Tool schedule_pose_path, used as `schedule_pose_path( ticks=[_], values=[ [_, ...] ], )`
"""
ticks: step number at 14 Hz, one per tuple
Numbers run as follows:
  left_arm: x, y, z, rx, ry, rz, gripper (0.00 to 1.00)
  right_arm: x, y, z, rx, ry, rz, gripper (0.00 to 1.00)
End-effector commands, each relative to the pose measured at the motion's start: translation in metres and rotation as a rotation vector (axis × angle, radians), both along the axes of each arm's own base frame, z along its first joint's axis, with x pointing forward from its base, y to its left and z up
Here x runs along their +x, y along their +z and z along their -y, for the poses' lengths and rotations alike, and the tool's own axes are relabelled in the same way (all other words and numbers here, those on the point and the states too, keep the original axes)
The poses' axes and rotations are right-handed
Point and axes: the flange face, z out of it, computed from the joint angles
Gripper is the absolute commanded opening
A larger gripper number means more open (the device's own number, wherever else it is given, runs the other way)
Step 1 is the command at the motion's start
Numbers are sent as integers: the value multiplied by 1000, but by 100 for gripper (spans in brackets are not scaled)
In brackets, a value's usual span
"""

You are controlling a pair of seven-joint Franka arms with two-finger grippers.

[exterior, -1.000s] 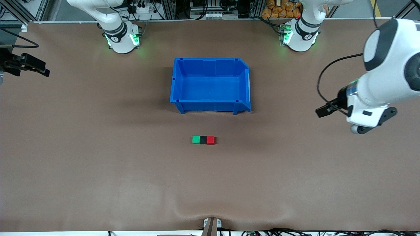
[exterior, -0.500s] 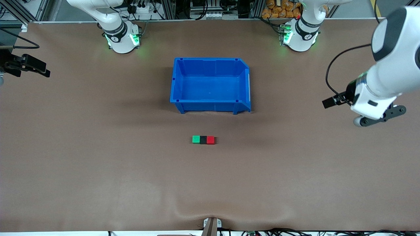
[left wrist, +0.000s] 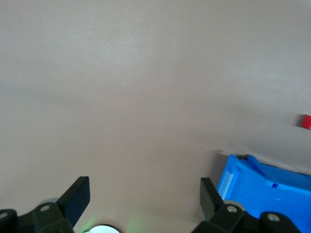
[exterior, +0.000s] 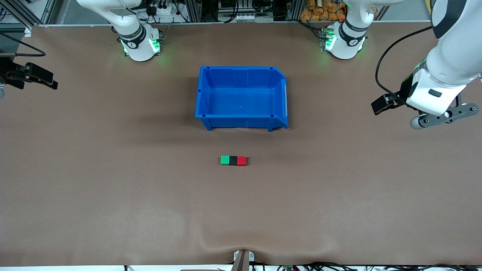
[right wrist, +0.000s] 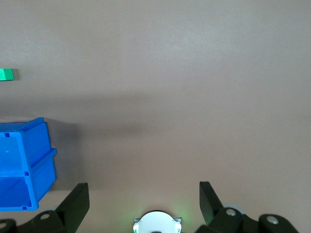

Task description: Attach green and red cubes to black cube

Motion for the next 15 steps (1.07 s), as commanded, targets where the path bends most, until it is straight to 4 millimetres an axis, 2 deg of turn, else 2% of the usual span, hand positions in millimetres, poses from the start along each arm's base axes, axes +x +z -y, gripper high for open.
schedule_pose_path(
  ticks=[1, 4, 9, 11, 13, 15],
  values=[
    [-10, 22, -25, -1, -110, 29, 100, -5, 1, -1, -6, -7, 6, 100],
    [-35, 32, -53, 16, -176, 38, 100, -4, 0, -3, -7, -2, 6, 100],
    [-86, 33, -60, -32, -169, 26, 100, -3, 1, -4, -7, -1, 13, 100],
    [-90, 38, -60, -32, -155, 35, 100, -3, 0, -4, -7, -1, 12, 100],
    [-83, 52, -63, -35, -144, 64, 100, -2, 1, -4, -7, -1, 19, 100],
    [-81, 59, -57, -69, -141, 78, 100, 0, 1, -4, -8, -1, 36, 100]
  ],
)
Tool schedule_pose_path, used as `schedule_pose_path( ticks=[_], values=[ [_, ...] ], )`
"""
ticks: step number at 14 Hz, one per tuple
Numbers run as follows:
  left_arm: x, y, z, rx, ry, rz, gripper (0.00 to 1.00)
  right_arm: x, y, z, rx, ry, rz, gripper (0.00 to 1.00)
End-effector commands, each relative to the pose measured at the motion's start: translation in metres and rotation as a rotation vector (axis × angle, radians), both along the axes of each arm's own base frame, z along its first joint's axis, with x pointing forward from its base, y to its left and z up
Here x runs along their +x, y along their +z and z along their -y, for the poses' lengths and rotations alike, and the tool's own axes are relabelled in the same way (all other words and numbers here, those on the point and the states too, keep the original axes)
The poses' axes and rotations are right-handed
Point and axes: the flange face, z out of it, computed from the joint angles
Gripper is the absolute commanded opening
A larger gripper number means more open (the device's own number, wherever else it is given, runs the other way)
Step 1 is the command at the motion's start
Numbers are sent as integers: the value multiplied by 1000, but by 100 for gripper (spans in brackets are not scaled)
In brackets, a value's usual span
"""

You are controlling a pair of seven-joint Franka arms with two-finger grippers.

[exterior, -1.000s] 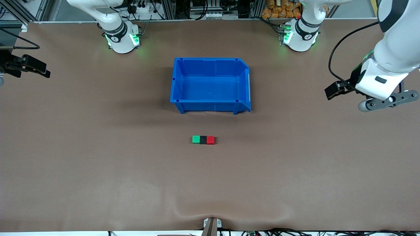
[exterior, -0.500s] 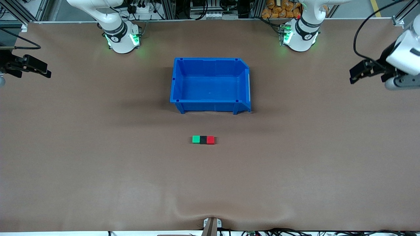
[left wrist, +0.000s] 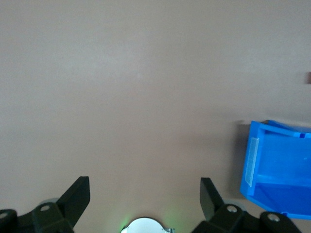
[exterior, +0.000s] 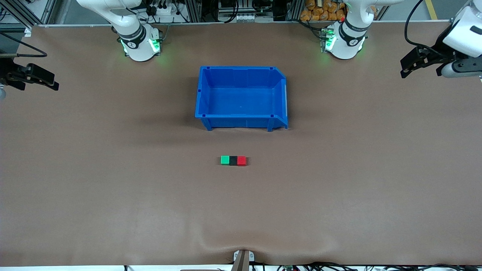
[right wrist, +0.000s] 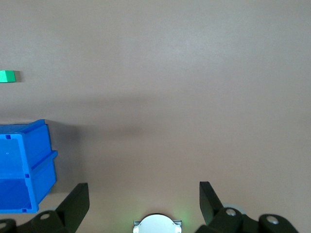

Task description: Attach green and red cubes to black cube

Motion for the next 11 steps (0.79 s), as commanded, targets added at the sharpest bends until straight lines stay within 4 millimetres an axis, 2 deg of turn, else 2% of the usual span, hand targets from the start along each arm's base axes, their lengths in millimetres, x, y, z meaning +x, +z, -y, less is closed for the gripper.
schedule_pose_path(
  ticks=[1, 11],
  values=[
    [1, 14, 6, -40, 5, 22, 100, 1, -1, 0, -7, -8, 39, 100],
    [13, 4, -6, -8, 17, -39, 100, 3, -3, 1, 26, -33, 57, 100]
  ],
)
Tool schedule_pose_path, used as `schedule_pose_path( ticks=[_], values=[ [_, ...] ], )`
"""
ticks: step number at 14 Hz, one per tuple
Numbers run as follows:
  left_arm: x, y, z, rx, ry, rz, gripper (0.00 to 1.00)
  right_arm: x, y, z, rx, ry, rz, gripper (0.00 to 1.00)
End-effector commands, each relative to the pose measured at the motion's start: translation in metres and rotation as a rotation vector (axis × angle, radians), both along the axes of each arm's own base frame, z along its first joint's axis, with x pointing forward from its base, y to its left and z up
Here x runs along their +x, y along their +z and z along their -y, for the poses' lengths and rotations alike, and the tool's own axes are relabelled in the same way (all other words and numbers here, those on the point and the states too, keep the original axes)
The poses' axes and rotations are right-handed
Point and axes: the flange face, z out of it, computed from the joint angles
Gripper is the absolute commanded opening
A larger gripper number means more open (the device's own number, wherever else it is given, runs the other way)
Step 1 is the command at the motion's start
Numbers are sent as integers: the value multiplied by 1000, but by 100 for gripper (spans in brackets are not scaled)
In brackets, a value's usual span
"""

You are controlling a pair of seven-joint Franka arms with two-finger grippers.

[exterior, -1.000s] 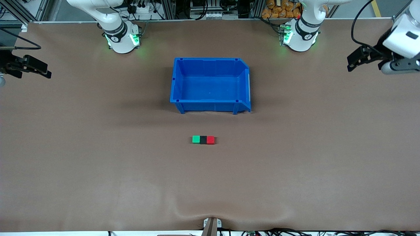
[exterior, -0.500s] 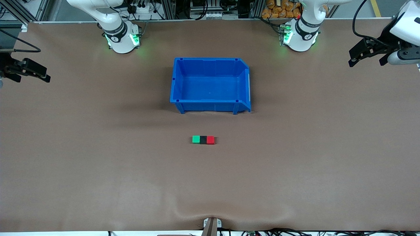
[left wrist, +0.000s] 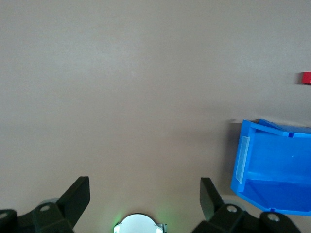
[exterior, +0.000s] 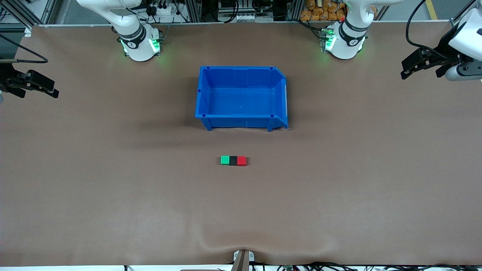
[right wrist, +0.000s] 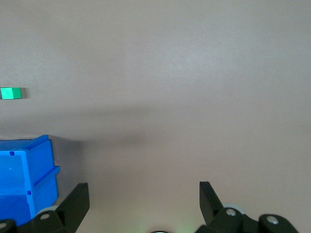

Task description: Attach green and red cubes to black cube

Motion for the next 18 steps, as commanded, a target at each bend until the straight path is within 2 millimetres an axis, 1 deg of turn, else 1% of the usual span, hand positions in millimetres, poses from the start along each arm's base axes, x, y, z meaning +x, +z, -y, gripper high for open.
schedule_pose_path(
  ticks=[1, 7, 14, 18],
  values=[
    [2, 5, -3, 14, 2, -4, 100, -6, 0, 2, 17, -23, -2, 100],
    [0, -1, -4, 20, 5, -44, 100, -5, -1, 2, 18, -20, -4, 100],
    [1, 5, -6, 27, 5, -31, 100, -5, -2, 1, 18, -16, -1, 100],
    [3, 2, -5, 47, -1, -34, 100, -5, -2, 0, 18, -13, -2, 100]
  ],
)
